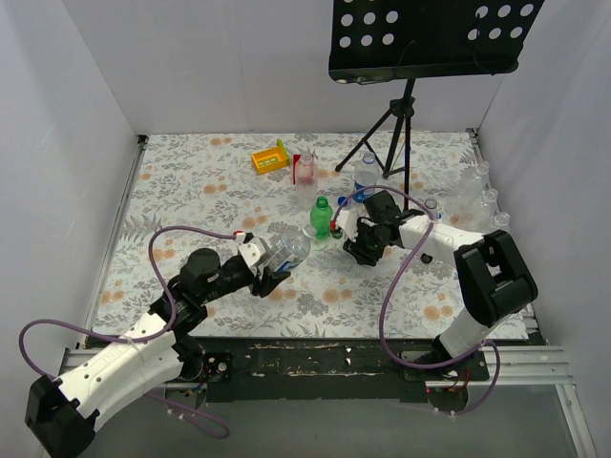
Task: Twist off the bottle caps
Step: Place the bottle cap at the center of the board, then place the plastic bottle at the center of the board, then reset both arms
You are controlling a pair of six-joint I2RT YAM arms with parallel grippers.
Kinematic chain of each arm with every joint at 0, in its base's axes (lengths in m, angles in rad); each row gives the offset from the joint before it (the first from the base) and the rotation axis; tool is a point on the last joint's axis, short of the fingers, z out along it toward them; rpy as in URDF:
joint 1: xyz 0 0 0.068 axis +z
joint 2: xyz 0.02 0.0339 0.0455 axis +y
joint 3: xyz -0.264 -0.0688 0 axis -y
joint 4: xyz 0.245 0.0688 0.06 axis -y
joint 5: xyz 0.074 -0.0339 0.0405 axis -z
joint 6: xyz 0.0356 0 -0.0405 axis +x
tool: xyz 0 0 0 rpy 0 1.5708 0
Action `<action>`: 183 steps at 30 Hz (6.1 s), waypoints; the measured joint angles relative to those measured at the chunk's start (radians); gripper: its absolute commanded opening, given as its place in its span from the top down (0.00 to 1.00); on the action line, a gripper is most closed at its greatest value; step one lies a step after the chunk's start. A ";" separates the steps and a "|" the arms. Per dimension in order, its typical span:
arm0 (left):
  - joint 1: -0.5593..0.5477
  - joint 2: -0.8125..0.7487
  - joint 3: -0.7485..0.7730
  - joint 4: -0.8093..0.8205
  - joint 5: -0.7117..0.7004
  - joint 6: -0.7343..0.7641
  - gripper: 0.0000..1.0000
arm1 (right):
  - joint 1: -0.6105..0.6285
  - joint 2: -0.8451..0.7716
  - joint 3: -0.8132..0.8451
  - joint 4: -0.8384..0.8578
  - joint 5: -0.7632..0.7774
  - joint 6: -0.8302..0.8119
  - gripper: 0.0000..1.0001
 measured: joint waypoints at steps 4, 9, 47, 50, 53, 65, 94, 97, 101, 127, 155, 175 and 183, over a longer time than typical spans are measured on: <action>0.000 0.005 0.000 0.002 0.013 -0.002 1.00 | 0.000 -0.009 0.005 -0.008 -0.003 0.005 0.49; 0.000 0.007 0.000 0.013 0.037 -0.017 1.00 | 0.000 -0.068 0.005 -0.041 -0.034 0.003 0.49; -0.053 0.188 0.000 0.223 0.196 -0.154 1.00 | 0.002 -0.188 0.412 -0.470 -0.997 -0.189 0.65; -0.053 0.188 0.000 0.224 0.196 -0.156 0.92 | 0.002 -0.188 0.412 -0.461 -0.996 -0.182 0.83; -0.054 0.188 0.000 0.222 0.194 -0.160 0.67 | 0.002 -0.188 0.412 -0.455 -0.993 -0.180 0.94; -0.057 0.048 -0.001 0.166 0.056 -0.139 0.02 | -0.014 -0.264 0.358 -0.449 -0.920 -0.140 0.99; -0.057 -0.104 -0.007 -0.060 -0.259 0.027 0.02 | -0.219 -0.241 0.476 -0.514 -0.369 -0.068 0.99; -0.057 -0.103 -0.013 -0.060 -0.263 0.029 0.02 | -0.214 -0.203 0.507 -0.524 -0.293 -0.059 0.99; -0.057 -0.104 -0.014 -0.060 -0.267 0.031 0.02 | -0.186 -0.155 0.554 -0.526 -0.199 -0.057 0.99; -0.057 -0.111 -0.017 -0.055 -0.275 0.042 0.02 | -0.117 0.015 0.684 -0.593 -0.046 -0.053 0.63; -0.057 -0.107 -0.016 -0.054 -0.283 0.006 0.02 | -0.117 0.052 0.763 -0.603 0.007 -0.025 0.21; -0.037 0.053 0.235 -0.171 -0.449 -0.310 0.02 | -0.364 -0.362 0.622 -0.555 -0.167 0.017 0.14; -0.019 0.122 0.507 -0.319 -0.570 -0.411 0.02 | -0.567 -0.637 0.430 -0.404 -0.252 0.205 0.02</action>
